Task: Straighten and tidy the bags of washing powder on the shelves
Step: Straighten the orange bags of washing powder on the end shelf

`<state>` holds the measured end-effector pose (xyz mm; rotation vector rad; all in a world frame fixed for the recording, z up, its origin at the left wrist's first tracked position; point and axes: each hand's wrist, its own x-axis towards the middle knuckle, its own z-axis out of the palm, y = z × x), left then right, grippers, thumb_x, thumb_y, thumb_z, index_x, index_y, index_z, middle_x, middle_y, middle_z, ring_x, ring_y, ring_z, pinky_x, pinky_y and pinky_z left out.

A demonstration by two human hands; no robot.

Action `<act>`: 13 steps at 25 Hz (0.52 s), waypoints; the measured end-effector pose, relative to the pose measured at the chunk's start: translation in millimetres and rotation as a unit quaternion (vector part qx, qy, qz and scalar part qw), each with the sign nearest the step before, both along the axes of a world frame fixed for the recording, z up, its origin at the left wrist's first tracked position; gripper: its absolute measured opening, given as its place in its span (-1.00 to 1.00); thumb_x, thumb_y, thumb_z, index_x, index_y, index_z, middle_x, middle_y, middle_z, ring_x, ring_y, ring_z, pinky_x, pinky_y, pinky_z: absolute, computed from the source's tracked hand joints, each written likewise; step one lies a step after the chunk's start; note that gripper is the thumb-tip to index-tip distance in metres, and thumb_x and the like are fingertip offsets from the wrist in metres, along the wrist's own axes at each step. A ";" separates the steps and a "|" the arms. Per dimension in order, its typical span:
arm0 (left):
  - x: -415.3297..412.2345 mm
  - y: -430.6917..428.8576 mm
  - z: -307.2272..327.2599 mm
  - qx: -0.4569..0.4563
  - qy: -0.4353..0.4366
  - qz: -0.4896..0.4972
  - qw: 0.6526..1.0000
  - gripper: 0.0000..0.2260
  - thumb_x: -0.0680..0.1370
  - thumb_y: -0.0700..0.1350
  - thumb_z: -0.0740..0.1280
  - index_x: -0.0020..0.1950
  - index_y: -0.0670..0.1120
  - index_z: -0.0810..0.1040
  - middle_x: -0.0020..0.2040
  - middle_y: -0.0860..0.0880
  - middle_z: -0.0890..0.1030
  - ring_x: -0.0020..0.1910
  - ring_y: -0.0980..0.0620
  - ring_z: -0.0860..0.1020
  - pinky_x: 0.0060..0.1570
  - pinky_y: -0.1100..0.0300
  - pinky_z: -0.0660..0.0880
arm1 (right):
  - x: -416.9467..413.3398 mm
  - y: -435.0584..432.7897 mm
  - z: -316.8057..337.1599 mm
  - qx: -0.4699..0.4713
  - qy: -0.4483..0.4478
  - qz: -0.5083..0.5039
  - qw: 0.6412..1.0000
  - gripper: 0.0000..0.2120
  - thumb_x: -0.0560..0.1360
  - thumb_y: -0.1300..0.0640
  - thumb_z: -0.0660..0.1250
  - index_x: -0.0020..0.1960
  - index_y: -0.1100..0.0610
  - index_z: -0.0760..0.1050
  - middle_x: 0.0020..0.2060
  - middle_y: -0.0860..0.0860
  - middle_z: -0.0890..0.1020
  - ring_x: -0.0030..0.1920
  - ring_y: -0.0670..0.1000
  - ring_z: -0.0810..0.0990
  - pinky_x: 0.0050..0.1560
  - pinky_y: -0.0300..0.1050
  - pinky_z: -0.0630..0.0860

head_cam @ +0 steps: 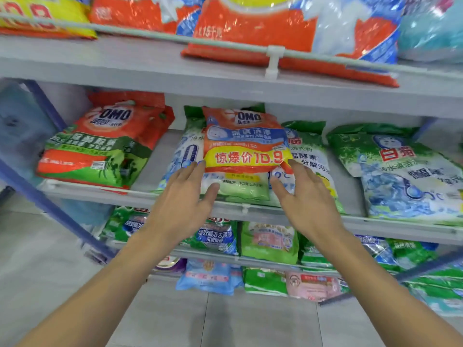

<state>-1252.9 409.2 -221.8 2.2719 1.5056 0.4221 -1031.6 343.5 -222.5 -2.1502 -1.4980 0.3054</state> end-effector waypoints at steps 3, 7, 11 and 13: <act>17.8 23.1 -3.9 -0.037 -0.089 0.061 0.993 -0.44 0.68 0.18 0.17 0.60 -0.08 0.23 0.38 -0.06 0.52 0.40 -0.12 0.44 0.23 0.06 0.37 | 6.1 28.5 -12.3 0.051 0.073 -0.028 0.996 -0.52 0.65 -0.15 0.20 0.48 0.06 0.32 0.31 0.04 0.53 0.30 0.11 0.49 0.10 -0.04 0.39; 41.9 59.3 -12.0 -0.113 -0.307 0.134 0.936 -0.77 0.64 0.17 0.29 0.13 0.03 0.45 0.00 0.07 0.65 0.01 0.01 0.61 -0.16 0.23 0.43 | 22.6 69.4 -15.2 0.052 0.232 -0.114 0.965 -0.43 0.60 -0.26 0.23 0.44 0.10 0.34 0.08 -0.02 0.59 0.11 0.06 0.55 0.12 -0.02 0.45; 59.7 69.4 -15.0 -0.132 -0.451 0.175 0.865 -0.77 0.58 -0.05 0.46 -0.18 0.04 0.44 -0.25 0.15 0.54 -0.29 0.12 0.57 -0.32 0.31 0.47 | 33.2 95.4 -22.1 0.063 0.307 -0.170 0.934 -0.57 0.53 -0.26 0.36 -0.09 0.14 0.50 -0.21 0.07 0.62 -0.20 0.09 0.56 -0.17 -0.06 0.46; 55.0 70.0 -9.3 -0.168 -0.475 0.207 0.838 -0.83 0.53 -0.16 0.51 -0.12 -0.07 0.53 -0.26 0.05 0.63 -0.36 0.11 0.64 -0.40 0.29 0.47 | 34.0 88.5 -22.2 0.056 0.342 -0.136 0.928 -0.65 0.54 -0.12 0.42 -0.18 0.16 0.51 -0.25 0.17 0.67 -0.32 0.08 0.56 -0.29 -0.13 0.44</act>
